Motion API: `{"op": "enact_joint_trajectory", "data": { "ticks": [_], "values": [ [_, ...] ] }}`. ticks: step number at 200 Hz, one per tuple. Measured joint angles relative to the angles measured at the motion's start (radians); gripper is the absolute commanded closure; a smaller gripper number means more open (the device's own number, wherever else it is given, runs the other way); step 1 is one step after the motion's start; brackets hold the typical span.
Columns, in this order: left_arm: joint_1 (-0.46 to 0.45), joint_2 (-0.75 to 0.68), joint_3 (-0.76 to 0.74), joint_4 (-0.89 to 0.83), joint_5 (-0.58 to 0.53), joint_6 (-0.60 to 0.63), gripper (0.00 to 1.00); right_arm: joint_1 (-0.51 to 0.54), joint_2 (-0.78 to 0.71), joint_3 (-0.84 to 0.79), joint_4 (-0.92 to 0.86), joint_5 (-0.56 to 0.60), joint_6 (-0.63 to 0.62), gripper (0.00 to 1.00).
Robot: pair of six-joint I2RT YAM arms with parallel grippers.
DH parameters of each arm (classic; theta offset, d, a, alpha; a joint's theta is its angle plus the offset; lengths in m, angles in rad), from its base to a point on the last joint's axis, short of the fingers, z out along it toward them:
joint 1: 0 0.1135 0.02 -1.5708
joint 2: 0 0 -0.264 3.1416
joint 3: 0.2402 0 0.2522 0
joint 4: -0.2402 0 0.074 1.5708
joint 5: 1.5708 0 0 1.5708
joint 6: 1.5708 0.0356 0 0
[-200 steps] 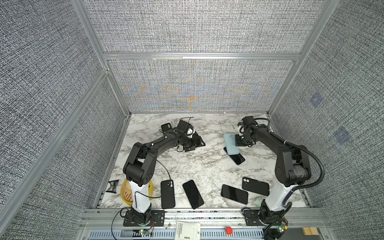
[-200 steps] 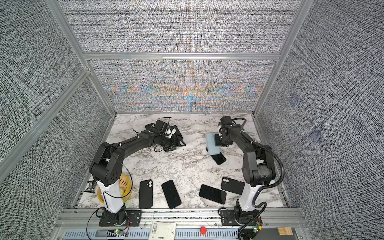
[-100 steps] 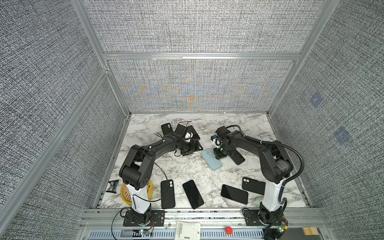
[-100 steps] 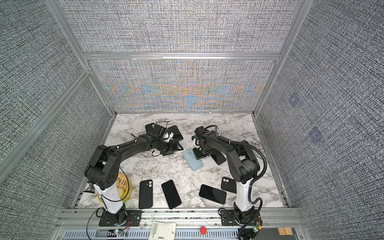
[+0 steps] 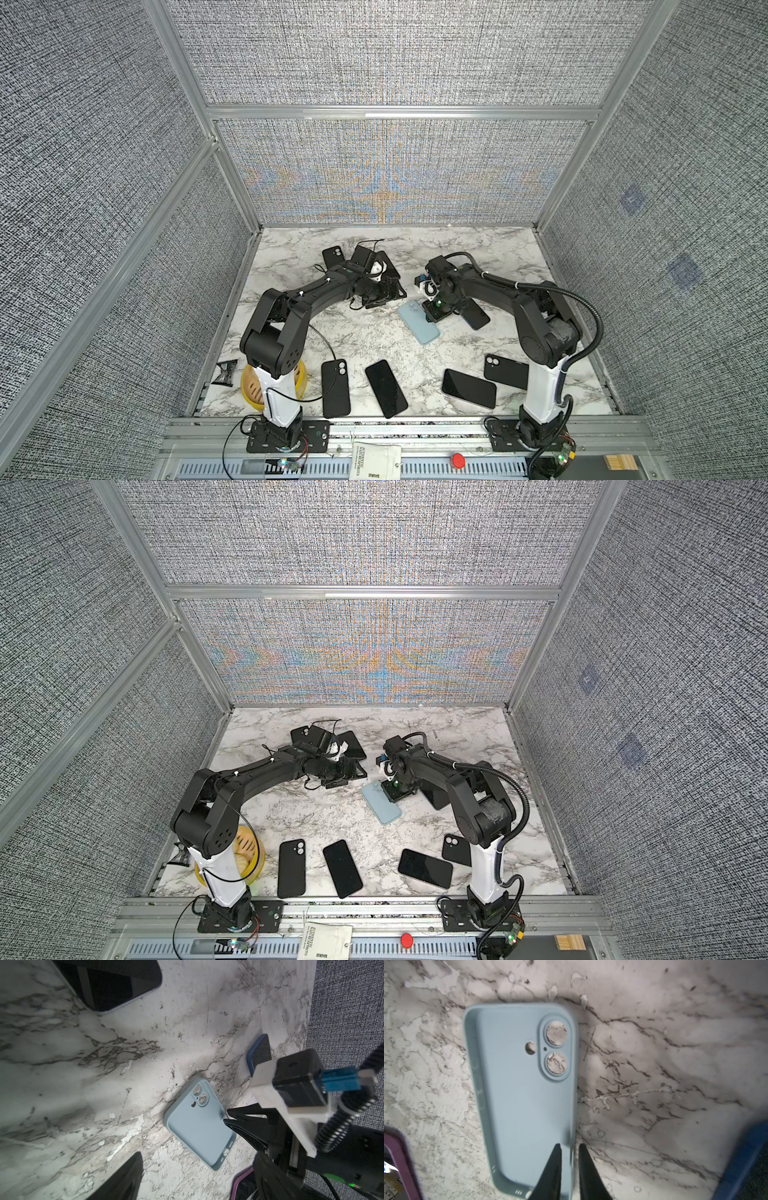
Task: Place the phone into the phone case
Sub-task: 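Drag the light-blue case toward the table center with the right gripper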
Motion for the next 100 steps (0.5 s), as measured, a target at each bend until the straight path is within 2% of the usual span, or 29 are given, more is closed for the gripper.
{"op": "enact_joint_trajectory", "data": {
  "ticks": [59,100],
  "values": [
    [-0.002,0.013,0.025,-0.025,0.001,-0.005,0.18,0.002,-0.068,0.0,-0.002,0.013,-0.015,0.69],
    [-0.008,-0.046,0.025,-0.037,0.008,-0.023,0.18,0.049,-0.28,-0.169,0.04,0.014,0.037,0.67]
  ]
}}
